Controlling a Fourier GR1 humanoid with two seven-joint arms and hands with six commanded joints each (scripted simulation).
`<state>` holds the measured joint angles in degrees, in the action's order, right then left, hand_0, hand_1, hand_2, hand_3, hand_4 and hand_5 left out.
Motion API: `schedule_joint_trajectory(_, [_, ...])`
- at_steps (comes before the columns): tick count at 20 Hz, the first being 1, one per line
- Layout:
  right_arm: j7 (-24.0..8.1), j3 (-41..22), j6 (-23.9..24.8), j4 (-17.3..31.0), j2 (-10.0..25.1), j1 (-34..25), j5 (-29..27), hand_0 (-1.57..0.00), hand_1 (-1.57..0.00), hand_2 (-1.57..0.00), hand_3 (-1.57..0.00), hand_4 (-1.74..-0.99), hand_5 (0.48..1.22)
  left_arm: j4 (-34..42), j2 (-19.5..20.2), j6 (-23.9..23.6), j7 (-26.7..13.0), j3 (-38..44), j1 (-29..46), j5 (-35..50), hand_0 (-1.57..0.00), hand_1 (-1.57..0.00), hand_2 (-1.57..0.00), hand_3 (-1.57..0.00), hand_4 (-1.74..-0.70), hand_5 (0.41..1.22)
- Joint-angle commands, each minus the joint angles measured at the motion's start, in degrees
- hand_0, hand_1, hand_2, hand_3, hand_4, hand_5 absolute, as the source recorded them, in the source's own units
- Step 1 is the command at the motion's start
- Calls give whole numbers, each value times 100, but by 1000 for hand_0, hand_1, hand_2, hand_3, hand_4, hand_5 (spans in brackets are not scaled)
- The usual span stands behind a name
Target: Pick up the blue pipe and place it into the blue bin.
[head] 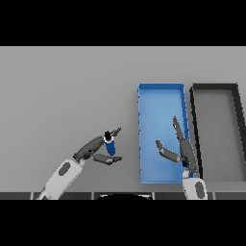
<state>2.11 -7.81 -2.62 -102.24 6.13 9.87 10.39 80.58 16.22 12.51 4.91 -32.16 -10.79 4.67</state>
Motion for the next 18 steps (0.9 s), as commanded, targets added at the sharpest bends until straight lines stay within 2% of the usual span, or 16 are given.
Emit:
schedule_joint_trajectory(1, [-25, 11, -23, 29, -17, 2, -51, 1, 1, 1, 1, -1207, 607, -57, -91, -13, 71, -15, 0, 5, 1, 1, 1, 1, -1192, 513])
schedule_joint_trajectory(3, [61, 5, -14, -4, -3, 74, -25, 1, 1, 1, 1, -1204, 605, -129, -195, -42, 248, 43, -32, 66, 1, -2, -39, -6, -1240, 558])
schedule_joint_trajectory(4, [34, -17, -10, 9, 11, 74, 31, 1, 1, 1, 1, -1196, 603, -199, -311, -84, 169, 57, -91, 96, 1, -40, -110, -43, -1267, 585])
schedule_joint_trajectory(6, [-4, 15, -40, -18, 30, 74, -36, 1, 1, 1, 1, -1198, 605, -172, -373, -154, 188, 45, 2, 102, -100, -265, -357, -215, -1317, 651])
schedule_joint_trajectory(7, [-27, -37, -42, -7, -28, 62, -22, 1, 1, 1, 1, -1199, 605, -160, -504, -161, 104, 58, 12, 221, -289, -458, -539, -486, -1342, 765])
schedule_joint_trajectory(8, [-63, -39, -10, -25, -26, 51, 20, 1, 1, 1, 1, -1196, 604, -178, -542, -211, 47, 118, -14, 278, -504, -677, -733, -703, -1416, 856])
schedule_joint_trajectory(10, [-93, 31, -8, 44, -24, -39, -56, 1, 1, 1, 1, -1195, 604, -230, -591, -252, -5, 2, -35, 124, -888, -999, -1035, -1009, -1526, 988])
schedule_joint_trajectory(13, [-68, 61, -31, 96, 29, -46, -59, 1, 1, 1, 1, -1195, 603, -244, -553, -337, 377, -182, 31, 11, -1221, -1278, -1296, -1225, -1626, 1101])
schedule_joint_trajectory(14, [-22, 50, -59, 17, 34, -39, -95, 1, 1, 1, 1, -1191, 602, -330, -585, -391, 567, -201, 11, -19, -1291, -1337, -1351, -1272, -1647, 1125])
schedule_joint_trajectory(18, [34, 77, -61, 122, 60, -7, -76, 1, 1, 1, 1, -1189, 603, 143, -599, -575, 613, -182, 22, 101, -1456, -1475, -1481, -1406, -1702, 1182])
